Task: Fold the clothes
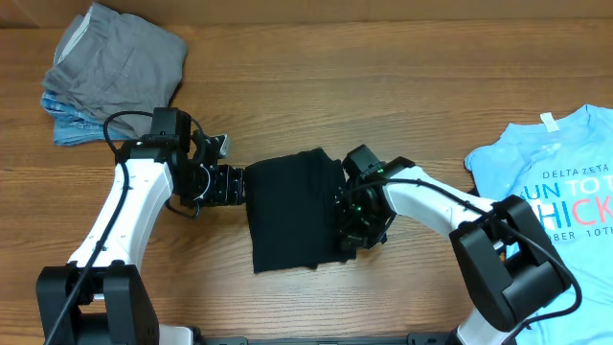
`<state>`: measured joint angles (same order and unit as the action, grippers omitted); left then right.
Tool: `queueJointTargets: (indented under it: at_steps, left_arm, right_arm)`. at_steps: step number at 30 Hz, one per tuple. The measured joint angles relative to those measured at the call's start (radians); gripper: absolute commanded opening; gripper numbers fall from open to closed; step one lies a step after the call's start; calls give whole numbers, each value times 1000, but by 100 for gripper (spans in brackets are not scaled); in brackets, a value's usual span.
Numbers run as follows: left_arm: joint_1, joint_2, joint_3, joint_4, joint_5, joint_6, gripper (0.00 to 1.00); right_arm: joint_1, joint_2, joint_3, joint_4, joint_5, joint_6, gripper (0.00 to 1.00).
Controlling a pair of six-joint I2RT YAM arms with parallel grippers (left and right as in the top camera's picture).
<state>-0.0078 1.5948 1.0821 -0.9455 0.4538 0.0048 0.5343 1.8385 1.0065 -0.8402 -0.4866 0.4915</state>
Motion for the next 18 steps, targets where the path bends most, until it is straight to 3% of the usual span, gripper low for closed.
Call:
queueJointTargets:
  at_steps: [8,15,18]
  left_arm:
    - [0,0,2,-4,0,0,77]
    - [0,0,2,-9,0,3,84]
    - [0,0,3,-8,0,3,86]
  right_arm:
    - [-61,-11,-31,46,0,6,10]
    - [-222,-23,21,163,211,10,9]
    - [-292,-1,87,188,322,-3,23]
